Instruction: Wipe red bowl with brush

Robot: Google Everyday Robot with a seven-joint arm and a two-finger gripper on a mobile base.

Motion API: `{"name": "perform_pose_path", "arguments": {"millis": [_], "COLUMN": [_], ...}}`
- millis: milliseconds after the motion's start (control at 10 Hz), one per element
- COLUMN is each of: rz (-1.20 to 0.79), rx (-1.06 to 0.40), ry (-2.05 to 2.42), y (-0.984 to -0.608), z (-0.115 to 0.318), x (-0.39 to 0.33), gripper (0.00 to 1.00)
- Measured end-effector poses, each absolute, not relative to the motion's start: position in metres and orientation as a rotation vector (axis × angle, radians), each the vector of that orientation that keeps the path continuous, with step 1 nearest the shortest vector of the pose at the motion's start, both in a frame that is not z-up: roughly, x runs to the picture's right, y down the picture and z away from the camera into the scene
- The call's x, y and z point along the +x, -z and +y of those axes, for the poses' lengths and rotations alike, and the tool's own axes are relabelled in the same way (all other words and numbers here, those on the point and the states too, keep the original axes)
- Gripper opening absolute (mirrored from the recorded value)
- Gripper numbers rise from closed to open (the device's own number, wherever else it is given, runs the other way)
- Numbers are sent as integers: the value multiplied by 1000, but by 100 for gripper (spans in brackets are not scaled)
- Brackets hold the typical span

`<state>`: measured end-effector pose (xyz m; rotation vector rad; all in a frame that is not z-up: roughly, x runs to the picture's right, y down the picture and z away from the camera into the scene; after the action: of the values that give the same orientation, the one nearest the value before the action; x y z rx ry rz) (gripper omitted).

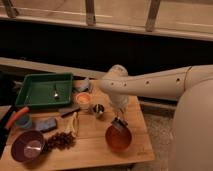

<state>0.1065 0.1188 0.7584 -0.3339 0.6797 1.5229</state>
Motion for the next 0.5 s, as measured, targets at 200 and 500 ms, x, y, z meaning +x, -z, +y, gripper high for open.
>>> {"name": "perform_pose_path", "arguments": {"millis": [200, 500], "rz": [717, 770], "rx": [-318, -312], "ry": [-1559, -1584], "y": [-755, -739], "z": [125, 149], "x": [131, 155], "gripper": [0, 0]}}
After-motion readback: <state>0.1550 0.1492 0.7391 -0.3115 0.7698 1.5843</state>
